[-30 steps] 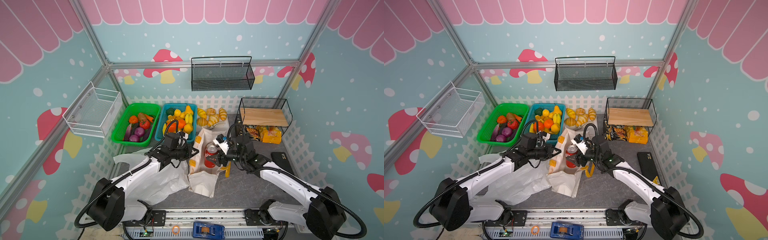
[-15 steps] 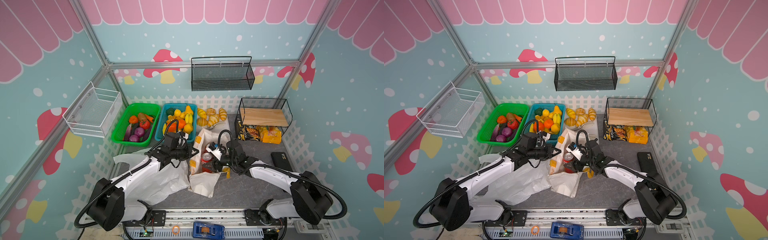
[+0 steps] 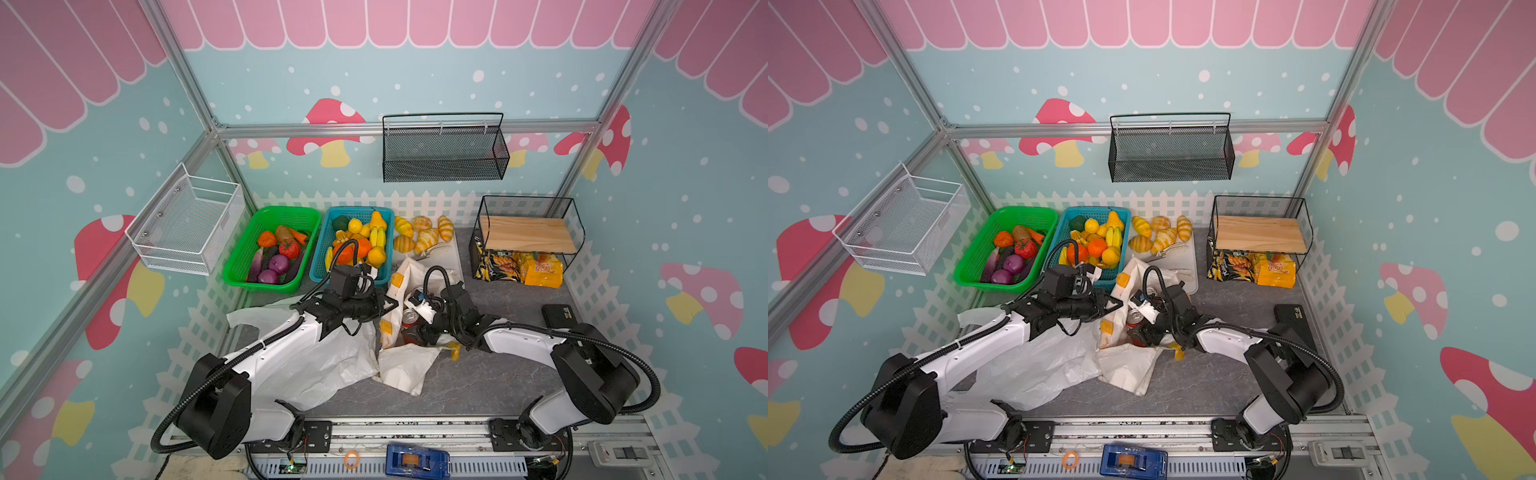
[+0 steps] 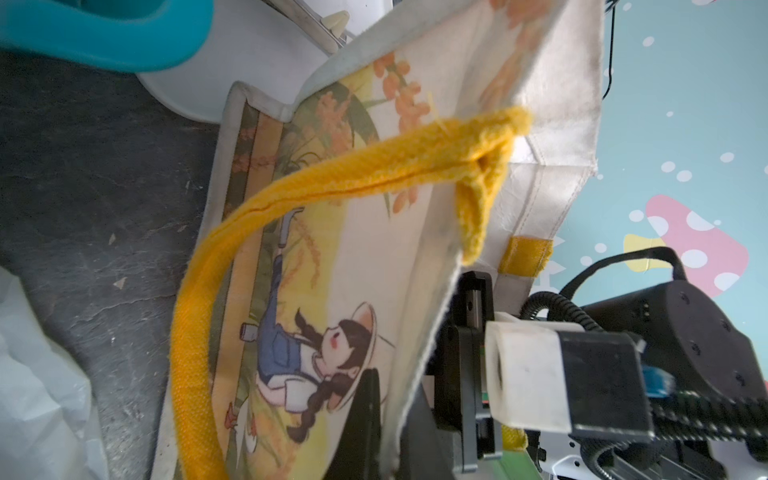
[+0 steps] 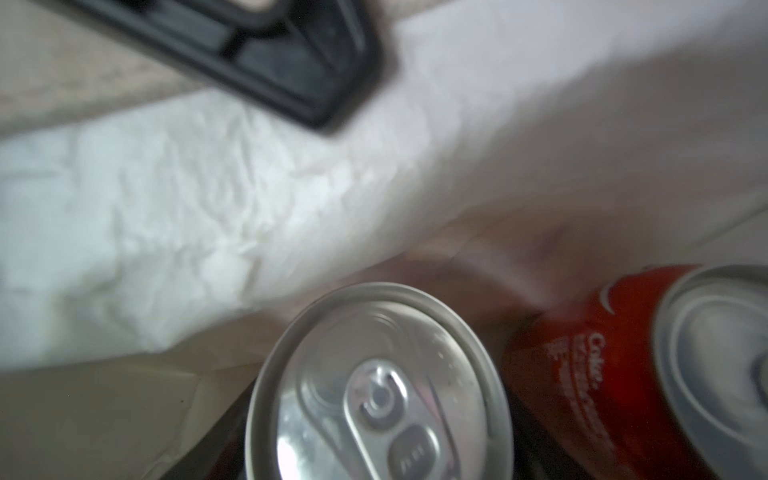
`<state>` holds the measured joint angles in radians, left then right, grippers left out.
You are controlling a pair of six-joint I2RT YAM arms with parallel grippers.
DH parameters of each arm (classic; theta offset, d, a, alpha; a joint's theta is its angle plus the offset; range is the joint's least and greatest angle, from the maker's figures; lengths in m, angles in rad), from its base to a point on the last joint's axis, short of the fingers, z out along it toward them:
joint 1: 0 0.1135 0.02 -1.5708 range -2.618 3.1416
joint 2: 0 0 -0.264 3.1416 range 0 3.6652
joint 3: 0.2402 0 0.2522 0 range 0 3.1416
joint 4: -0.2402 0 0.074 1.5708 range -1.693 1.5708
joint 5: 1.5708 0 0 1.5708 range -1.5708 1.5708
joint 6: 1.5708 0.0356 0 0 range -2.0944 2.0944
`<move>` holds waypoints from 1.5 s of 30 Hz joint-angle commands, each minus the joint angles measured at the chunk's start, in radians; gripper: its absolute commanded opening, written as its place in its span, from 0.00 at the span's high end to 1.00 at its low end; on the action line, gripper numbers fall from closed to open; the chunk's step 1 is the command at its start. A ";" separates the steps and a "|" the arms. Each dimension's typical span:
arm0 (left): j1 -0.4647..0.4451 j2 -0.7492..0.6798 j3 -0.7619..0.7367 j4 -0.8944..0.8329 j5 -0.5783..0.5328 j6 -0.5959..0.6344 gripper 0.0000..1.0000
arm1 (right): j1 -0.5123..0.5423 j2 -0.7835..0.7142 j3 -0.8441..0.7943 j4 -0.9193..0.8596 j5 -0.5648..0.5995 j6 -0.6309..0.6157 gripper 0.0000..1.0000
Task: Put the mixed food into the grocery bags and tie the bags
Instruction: 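Lower the can into the tote bag beside the first can and release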
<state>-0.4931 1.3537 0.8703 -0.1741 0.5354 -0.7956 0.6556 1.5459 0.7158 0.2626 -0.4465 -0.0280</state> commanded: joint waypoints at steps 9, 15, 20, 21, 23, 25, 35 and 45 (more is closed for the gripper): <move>0.010 0.009 0.019 0.002 -0.014 0.023 1.00 | 0.009 0.040 -0.040 0.279 0.205 0.033 0.76; 0.010 0.015 0.019 0.004 -0.011 0.024 1.00 | 0.009 0.076 -0.069 0.305 0.232 0.043 0.69; 0.013 0.009 0.016 0.003 -0.012 0.024 1.00 | 0.009 0.064 -0.084 0.298 0.232 0.051 0.51; 0.016 0.008 0.016 0.002 -0.013 0.024 1.00 | 0.009 0.055 -0.084 0.288 0.232 0.051 0.47; 0.014 0.006 0.015 0.002 -0.014 0.024 1.00 | 0.009 0.038 -0.078 0.267 0.230 0.051 0.41; 0.016 0.006 0.015 0.002 -0.015 0.024 1.00 | 0.009 0.022 -0.071 0.240 0.234 0.048 0.33; 0.019 0.006 0.013 0.004 -0.011 0.024 1.00 | 0.007 -0.046 -0.027 0.119 0.223 0.049 0.08; 0.021 0.002 0.012 0.005 -0.014 0.023 1.00 | 0.008 -0.149 0.126 -0.143 0.229 0.051 0.07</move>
<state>-0.4808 1.3540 0.8703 -0.1741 0.5354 -0.7879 0.6682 1.4429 0.7811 0.2211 -0.2413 0.0315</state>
